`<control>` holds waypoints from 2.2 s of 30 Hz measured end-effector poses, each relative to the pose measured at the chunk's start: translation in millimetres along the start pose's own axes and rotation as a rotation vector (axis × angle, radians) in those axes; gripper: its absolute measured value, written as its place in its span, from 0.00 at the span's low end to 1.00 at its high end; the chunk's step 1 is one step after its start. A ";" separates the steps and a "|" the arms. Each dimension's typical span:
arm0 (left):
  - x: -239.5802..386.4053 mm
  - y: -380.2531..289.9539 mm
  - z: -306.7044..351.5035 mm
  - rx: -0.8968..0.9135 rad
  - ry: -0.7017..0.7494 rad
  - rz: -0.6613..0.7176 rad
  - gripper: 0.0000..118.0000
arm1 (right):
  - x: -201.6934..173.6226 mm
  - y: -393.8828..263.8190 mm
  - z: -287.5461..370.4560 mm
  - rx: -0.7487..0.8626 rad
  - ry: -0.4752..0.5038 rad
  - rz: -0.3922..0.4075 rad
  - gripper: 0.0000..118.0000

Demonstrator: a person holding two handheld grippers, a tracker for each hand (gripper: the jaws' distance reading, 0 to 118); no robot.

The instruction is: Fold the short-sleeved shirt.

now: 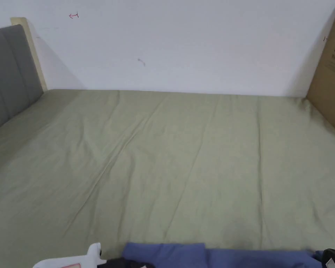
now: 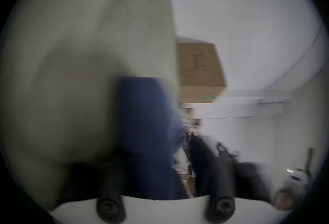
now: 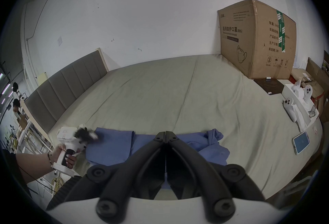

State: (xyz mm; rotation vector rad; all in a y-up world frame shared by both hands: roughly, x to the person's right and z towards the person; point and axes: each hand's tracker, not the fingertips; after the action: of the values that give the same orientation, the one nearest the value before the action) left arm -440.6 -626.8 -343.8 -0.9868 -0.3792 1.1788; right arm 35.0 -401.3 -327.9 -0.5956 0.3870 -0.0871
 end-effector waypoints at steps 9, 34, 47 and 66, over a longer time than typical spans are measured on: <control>143.5 -6.2 77.5 0.134 0.344 -0.342 0.06 | 0.7 12.4 20.1 0.012 0.018 -0.038 0.00; 260.5 -56.0 -115.5 -0.125 0.245 -0.389 0.99 | 61.1 -2.0 54.2 0.019 -0.027 -0.174 0.00; 304.8 -99.9 -83.1 0.036 0.341 -0.872 0.02 | 81.1 0.0 59.6 0.039 -0.060 -0.163 0.00; 258.0 -115.0 -147.6 -0.090 0.092 -0.559 0.02 | 75.0 -3.3 57.6 -0.002 0.001 -0.230 0.00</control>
State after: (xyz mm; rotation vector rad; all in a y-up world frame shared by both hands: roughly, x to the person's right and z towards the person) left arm -169.5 -466.3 -391.8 -0.9278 -0.5932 0.6134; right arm 126.3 -387.8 -307.1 -0.6406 0.3183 -0.3067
